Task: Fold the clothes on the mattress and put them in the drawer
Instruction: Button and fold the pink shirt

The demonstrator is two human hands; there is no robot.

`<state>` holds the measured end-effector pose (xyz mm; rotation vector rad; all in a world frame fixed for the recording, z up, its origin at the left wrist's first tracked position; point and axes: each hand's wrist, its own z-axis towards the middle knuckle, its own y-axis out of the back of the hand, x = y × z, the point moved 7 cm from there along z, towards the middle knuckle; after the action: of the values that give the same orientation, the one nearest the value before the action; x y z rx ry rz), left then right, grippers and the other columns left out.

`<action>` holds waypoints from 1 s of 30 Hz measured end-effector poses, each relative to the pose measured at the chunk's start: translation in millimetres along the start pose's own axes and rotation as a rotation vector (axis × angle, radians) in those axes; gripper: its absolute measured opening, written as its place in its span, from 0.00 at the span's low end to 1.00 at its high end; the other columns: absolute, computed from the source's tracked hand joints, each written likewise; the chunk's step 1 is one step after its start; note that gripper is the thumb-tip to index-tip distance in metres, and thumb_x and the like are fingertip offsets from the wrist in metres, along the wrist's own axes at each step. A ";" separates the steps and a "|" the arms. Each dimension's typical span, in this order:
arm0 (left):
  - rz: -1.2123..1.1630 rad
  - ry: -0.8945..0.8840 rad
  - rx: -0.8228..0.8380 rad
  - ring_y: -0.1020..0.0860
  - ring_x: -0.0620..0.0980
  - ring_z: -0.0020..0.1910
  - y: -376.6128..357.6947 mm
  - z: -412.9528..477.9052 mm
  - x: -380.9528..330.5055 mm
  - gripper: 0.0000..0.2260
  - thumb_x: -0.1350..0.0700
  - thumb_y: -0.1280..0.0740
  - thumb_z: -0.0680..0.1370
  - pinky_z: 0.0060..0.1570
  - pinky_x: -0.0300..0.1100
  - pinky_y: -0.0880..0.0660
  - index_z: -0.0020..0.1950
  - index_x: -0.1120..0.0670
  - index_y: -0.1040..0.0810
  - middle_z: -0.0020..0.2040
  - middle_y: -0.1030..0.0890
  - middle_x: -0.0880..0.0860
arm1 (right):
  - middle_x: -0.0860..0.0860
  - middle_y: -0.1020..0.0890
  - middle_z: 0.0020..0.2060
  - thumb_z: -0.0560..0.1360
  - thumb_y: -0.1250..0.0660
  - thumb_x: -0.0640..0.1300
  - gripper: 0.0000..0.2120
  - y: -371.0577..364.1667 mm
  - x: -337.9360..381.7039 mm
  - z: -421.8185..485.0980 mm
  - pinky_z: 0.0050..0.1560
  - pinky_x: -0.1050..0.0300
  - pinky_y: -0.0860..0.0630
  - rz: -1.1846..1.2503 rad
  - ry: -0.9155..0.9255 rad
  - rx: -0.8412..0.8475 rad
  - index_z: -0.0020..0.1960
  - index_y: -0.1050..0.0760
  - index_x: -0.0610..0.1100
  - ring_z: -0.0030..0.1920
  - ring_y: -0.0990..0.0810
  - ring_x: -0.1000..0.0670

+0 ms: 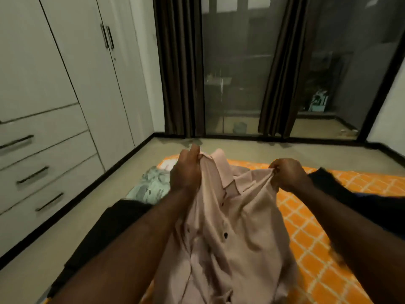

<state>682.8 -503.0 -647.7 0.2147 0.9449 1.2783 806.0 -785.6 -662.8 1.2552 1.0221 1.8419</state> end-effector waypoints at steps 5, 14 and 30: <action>0.297 -0.379 0.017 0.22 0.58 0.38 79.7 56.3 -57.7 0.12 0.50 0.38 0.81 0.34 0.51 0.22 0.64 0.45 0.32 0.49 0.27 0.53 | 0.46 0.13 0.44 0.72 0.30 0.36 0.07 120.8 46.5 -4.6 0.39 0.61 0.34 -0.025 0.113 -0.116 0.47 0.14 0.42 0.49 0.16 0.45; 0.283 -0.538 -0.034 0.32 0.52 0.46 219.2 137.2 -108.1 0.05 0.57 0.35 0.81 0.45 0.51 0.25 0.50 0.57 0.27 0.47 0.31 0.55 | 0.44 0.22 0.45 0.74 0.32 0.35 0.07 311.3 98.8 -24.9 0.44 0.56 0.30 0.099 0.243 -0.541 0.47 0.17 0.42 0.44 0.22 0.43; -0.070 0.170 -0.443 0.25 0.61 0.39 329.2 185.2 -173.1 0.09 0.51 0.41 0.82 0.39 0.46 0.31 0.45 0.52 0.27 0.40 0.24 0.56 | 0.43 0.19 0.49 0.70 0.29 0.34 0.11 451.5 128.4 -37.4 0.46 0.54 0.25 0.257 -0.008 -0.715 0.52 0.20 0.44 0.49 0.21 0.42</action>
<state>579.4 -482.8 -245.8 -0.2736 0.7802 1.4212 686.0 -893.6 -220.5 0.9681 0.1419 2.1147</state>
